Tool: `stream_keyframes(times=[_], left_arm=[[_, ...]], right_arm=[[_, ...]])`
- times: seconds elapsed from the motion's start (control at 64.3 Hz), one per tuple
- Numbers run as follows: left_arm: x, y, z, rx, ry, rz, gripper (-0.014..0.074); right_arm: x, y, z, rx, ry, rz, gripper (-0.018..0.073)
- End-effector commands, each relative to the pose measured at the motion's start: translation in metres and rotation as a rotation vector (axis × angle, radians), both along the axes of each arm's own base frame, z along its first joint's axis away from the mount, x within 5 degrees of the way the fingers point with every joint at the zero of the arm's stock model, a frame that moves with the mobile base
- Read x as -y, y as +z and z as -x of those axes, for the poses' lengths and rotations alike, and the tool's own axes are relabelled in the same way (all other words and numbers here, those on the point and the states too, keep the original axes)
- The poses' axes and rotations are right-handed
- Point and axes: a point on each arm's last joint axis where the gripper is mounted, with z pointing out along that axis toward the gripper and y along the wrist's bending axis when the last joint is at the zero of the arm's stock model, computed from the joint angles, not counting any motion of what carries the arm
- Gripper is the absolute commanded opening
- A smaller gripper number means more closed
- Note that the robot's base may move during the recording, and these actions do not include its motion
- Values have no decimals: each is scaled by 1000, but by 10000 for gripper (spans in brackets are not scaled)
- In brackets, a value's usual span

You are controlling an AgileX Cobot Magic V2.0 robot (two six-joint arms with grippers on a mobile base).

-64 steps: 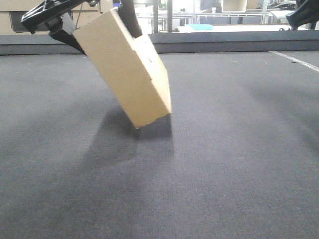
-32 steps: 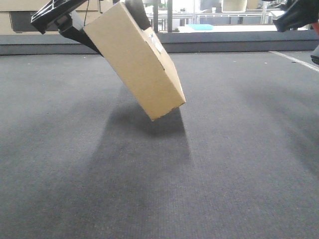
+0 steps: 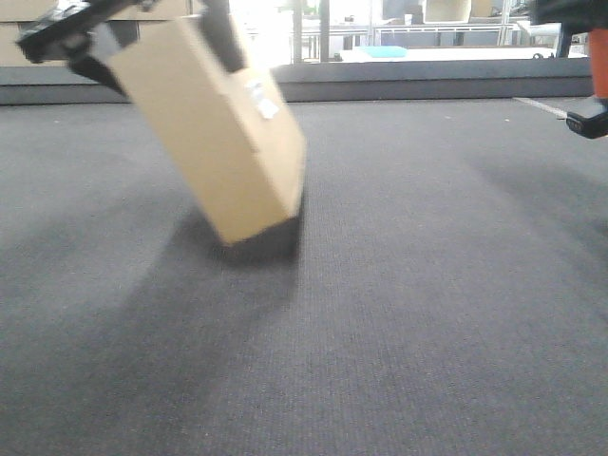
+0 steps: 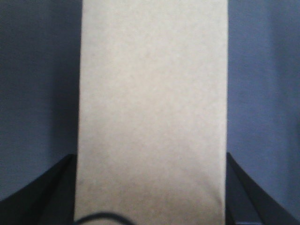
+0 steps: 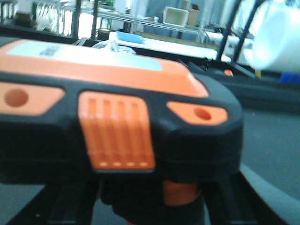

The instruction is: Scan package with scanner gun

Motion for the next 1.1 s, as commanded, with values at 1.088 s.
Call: stream_keyframes(times=[1.088], left_arm=[[-64,10,-8,25,37,-94,-111]], right_arm=[[8,-48,-34,183,100,-152,-162]])
